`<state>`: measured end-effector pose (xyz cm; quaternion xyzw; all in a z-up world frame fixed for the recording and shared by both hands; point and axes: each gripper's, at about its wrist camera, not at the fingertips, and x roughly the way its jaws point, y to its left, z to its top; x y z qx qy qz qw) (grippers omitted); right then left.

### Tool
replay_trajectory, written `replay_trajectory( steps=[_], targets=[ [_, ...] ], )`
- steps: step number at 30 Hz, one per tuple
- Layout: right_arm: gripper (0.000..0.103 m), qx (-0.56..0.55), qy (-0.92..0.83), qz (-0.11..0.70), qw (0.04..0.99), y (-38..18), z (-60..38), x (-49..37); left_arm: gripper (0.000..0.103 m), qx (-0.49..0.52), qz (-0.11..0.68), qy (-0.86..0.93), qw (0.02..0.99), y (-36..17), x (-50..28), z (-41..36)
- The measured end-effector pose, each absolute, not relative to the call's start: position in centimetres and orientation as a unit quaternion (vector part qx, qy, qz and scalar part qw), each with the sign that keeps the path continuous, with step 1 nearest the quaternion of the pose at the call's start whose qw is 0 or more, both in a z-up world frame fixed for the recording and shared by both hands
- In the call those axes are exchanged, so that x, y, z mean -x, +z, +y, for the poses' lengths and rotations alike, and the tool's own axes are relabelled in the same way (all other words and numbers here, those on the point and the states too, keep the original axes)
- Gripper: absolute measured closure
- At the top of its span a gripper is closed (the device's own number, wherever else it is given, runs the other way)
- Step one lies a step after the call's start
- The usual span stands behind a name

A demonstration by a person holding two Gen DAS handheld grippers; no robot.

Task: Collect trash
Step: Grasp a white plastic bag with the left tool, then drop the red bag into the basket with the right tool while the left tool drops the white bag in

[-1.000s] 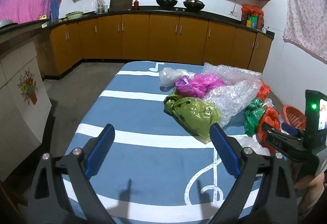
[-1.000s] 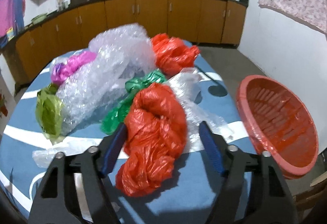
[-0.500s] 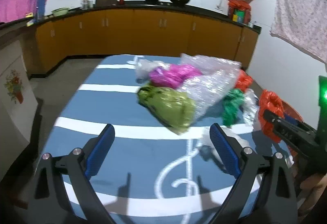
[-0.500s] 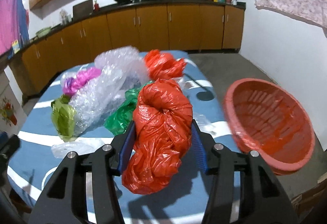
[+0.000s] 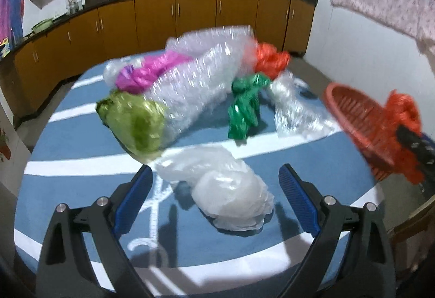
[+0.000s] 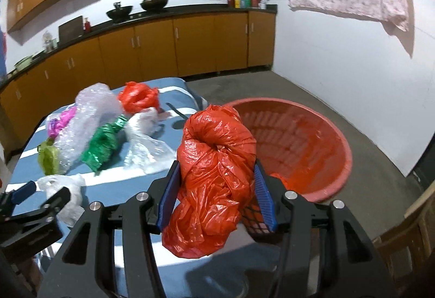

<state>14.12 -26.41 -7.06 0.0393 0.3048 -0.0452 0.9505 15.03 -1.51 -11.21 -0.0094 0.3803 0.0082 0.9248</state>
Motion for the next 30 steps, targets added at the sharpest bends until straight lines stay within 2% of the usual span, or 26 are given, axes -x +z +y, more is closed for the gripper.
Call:
replay_trajectory(
  steps=[4, 9, 12, 15, 30],
  targets=[
    [0.05, -0.045, -0.049, 0.306, 0.95, -7.2, -26.9, -14.0, 0.013, 0.022, 0.405, 0.014, 0.914, -12.7, -16.0, -1.2],
    [0.05, -0.047, -0.046, 0.304, 0.95, -7.3, -26.7, -14.0, 0.044, 0.043, 0.418, 0.007, 0.908, -13.2, -16.9, -0.4],
    [0.05, -0.048, -0.042, 0.302, 0.951, -7.2, -26.5, -13.7, 0.056, 0.045, 0.418, 0.003, 0.907, -13.1, -17.3, -0.1],
    [0.05, -0.049, -0.039, 0.299, 0.952, -7.0, -26.4, -13.4, 0.058, 0.044, 0.41, -0.003, 0.911, -12.4, -17.2, -0.1],
    [0.05, -0.061, -0.027, 0.284, 0.956, -6.0, -26.2, -12.5, 0.058, 0.021, 0.342, -0.04, 0.939, -6.3, -16.4, -1.5]
  ],
)
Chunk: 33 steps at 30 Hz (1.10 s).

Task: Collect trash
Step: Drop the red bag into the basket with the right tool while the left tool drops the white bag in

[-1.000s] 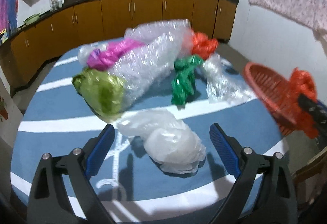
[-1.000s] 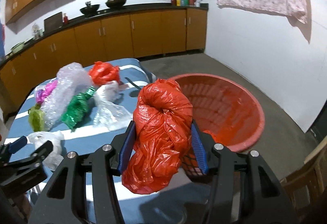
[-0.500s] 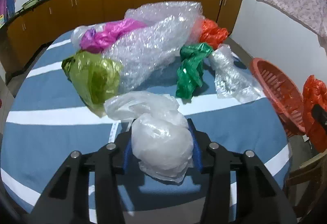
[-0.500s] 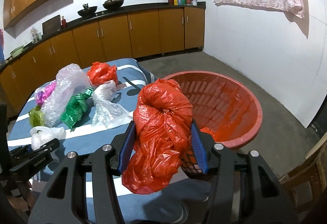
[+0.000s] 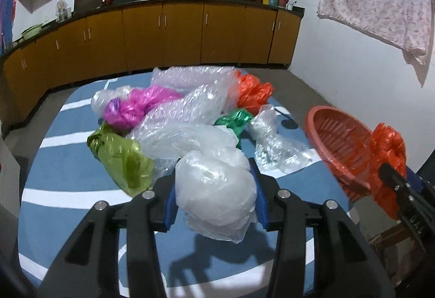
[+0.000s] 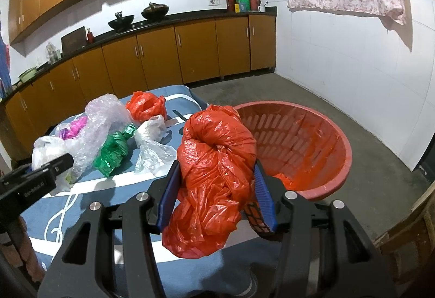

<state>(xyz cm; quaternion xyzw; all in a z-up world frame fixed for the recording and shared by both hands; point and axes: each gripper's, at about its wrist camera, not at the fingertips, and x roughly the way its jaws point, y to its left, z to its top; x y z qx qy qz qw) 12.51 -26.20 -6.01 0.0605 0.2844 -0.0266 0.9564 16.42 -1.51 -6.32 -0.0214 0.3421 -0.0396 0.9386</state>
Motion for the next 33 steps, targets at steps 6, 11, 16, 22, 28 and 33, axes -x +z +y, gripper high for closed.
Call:
replay_trajectory(
  steps=[6, 11, 16, 22, 28, 33],
  targets=[
    [0.05, -0.063, -0.028, 0.282, 0.957, -6.0, -26.3, -12.4, 0.058, 0.008, 0.332, -0.05, 0.942, -5.4, -16.1, -2.6],
    [0.05, -0.066, -0.031, 0.282, 0.957, -6.1, -26.5, -12.3, 0.058, 0.002, 0.328, -0.057, 0.943, -5.1, -16.0, -3.2],
    [0.05, -0.07, -0.035, 0.282, 0.956, -6.2, -26.8, -12.4, 0.058, -0.003, 0.327, -0.063, 0.943, -5.0, -15.9, -3.7],
    [0.05, -0.072, -0.042, 0.281, 0.956, -6.2, -27.1, -12.4, 0.057, -0.008, 0.329, -0.074, 0.941, -5.1, -15.9, -4.4],
    [0.05, -0.077, -0.055, 0.278, 0.956, -6.2, -28.2, -12.7, 0.057, -0.013, 0.333, -0.09, 0.939, -5.4, -16.4, -5.5],
    [0.05, -0.082, -0.071, 0.276, 0.955, -6.1, -29.7, -13.1, 0.057, -0.021, 0.333, -0.109, 0.936, -5.5, -17.1, -7.1]
  ],
)
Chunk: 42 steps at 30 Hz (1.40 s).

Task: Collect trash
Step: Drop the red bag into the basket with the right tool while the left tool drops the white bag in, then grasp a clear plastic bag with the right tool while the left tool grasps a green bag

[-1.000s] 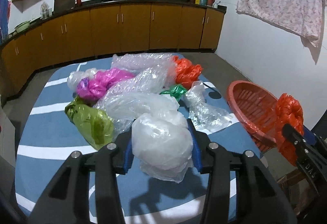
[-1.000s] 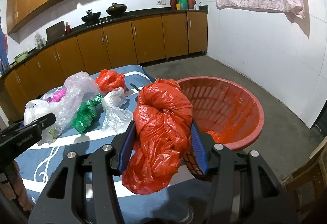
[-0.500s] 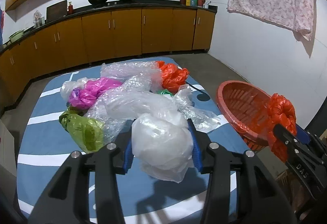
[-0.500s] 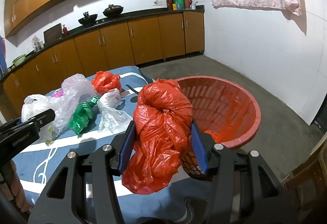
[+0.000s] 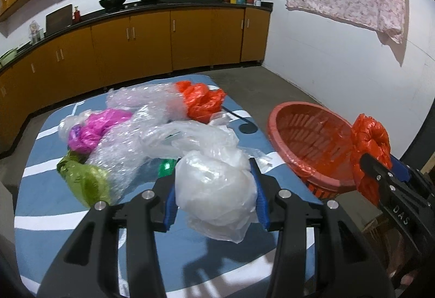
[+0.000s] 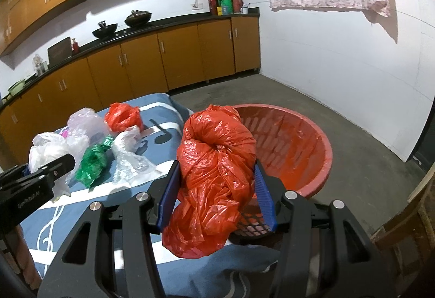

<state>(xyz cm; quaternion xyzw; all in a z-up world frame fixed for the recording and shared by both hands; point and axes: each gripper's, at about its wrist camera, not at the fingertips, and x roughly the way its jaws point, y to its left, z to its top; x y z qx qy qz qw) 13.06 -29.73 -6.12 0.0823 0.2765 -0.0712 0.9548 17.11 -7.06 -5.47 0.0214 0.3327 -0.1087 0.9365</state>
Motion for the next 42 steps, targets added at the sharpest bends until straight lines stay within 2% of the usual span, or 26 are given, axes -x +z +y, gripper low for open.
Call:
replay_trajectory(
  steps=[23, 25, 26, 28, 32, 34, 36, 42],
  targets=[
    [0.05, -0.137, -0.129, 0.25, 0.95, -4.6, -39.0, -19.4, 0.056, -0.037, 0.35, -0.244, 0.903, -6.6, -25.0, -20.5],
    [0.042, -0.157, -0.12, 0.245, 0.949, -4.4, -39.9, -19.9, 0.045, -0.03, 0.355, -0.252, 0.899, -6.8, -25.7, -21.1],
    [0.038, -0.164, -0.118, 0.243, 0.949, -4.3, -40.1, -20.0, 0.037, -0.027, 0.356, -0.254, 0.899, -6.8, -25.9, -21.2],
    [0.028, -0.171, -0.119, 0.238, 0.949, -4.2, -40.4, -20.0, 0.033, -0.02, 0.355, -0.256, 0.899, -6.9, -26.2, -21.1],
    [0.025, -0.168, -0.129, 0.24, 0.947, -4.4, -40.5, -19.2, 0.026, -0.024, 0.354, -0.234, 0.905, -7.3, -26.1, -19.5],
    [0.02, -0.163, -0.137, 0.241, 0.947, -4.5, -40.3, -18.7, 0.022, -0.02, 0.352, -0.218, 0.91, -7.1, -25.9, -18.2],
    [0.018, -0.145, -0.146, 0.24, 0.949, -4.6, -39.8, -18.0, 0.015, -0.018, 0.344, -0.198, 0.918, -6.8, -25.4, -16.6],
    [0.017, -0.115, -0.14, 0.241, 0.953, -4.1, -38.2, -17.2, 0.01, -0.026, 0.314, -0.13, 0.94, -5.8, -22.9, -11.1]
  ],
)
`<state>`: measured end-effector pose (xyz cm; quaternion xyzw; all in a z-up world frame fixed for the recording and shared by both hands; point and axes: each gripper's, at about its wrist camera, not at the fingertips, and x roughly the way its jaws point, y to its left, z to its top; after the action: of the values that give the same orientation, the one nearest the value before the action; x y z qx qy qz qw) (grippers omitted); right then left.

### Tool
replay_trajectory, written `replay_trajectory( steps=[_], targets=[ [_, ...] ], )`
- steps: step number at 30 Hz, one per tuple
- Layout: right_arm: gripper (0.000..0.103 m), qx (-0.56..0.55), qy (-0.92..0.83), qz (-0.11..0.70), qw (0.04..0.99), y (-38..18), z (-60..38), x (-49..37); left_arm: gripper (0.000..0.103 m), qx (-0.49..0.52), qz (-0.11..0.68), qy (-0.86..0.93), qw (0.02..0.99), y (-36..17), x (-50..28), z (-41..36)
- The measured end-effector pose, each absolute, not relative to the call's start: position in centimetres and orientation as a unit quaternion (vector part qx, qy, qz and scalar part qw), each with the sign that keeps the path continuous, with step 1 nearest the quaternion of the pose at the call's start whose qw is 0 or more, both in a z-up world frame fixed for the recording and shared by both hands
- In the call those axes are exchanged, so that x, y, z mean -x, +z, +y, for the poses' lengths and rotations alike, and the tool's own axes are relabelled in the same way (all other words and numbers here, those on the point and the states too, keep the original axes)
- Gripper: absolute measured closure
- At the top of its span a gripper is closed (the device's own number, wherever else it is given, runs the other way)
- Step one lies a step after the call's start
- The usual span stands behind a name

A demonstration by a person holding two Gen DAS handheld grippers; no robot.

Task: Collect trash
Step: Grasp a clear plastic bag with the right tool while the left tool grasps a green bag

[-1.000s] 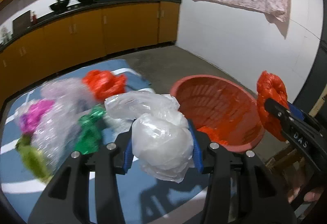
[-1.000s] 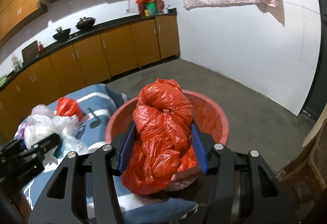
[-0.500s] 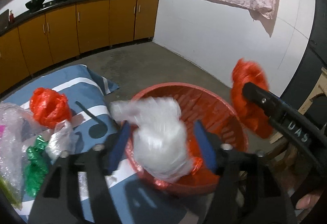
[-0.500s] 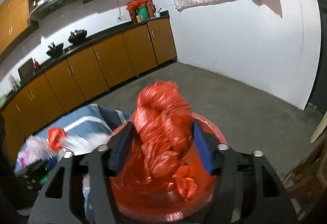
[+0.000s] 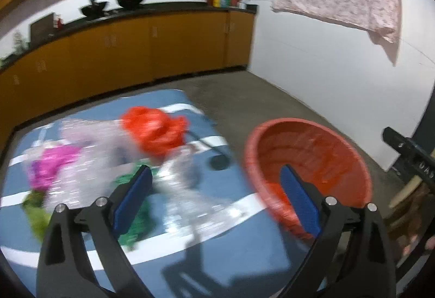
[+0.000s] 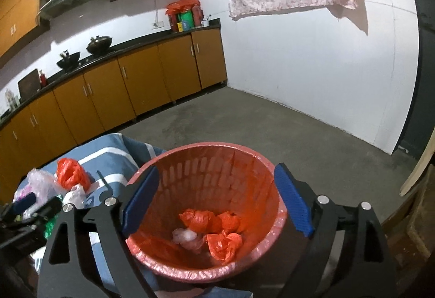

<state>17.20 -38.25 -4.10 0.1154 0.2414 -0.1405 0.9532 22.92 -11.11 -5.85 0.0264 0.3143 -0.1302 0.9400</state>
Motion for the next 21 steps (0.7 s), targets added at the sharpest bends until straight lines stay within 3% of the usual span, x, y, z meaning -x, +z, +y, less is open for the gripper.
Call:
replay_trajectory(
  steps=[12, 21],
  targets=[
    [0.017, -0.079, -0.053, 0.25, 0.963, -3.6, -29.4, -17.5, 0.007, -0.029, 0.285, 0.034, 0.957, -5.1, -17.9, 1.9],
    [0.034, -0.015, 0.032, 0.291, 0.956, -6.3, -19.8, -21.0, 0.007, 0.014, 0.293, 0.126, 0.948, -5.8, -15.9, 10.4]
  ],
)
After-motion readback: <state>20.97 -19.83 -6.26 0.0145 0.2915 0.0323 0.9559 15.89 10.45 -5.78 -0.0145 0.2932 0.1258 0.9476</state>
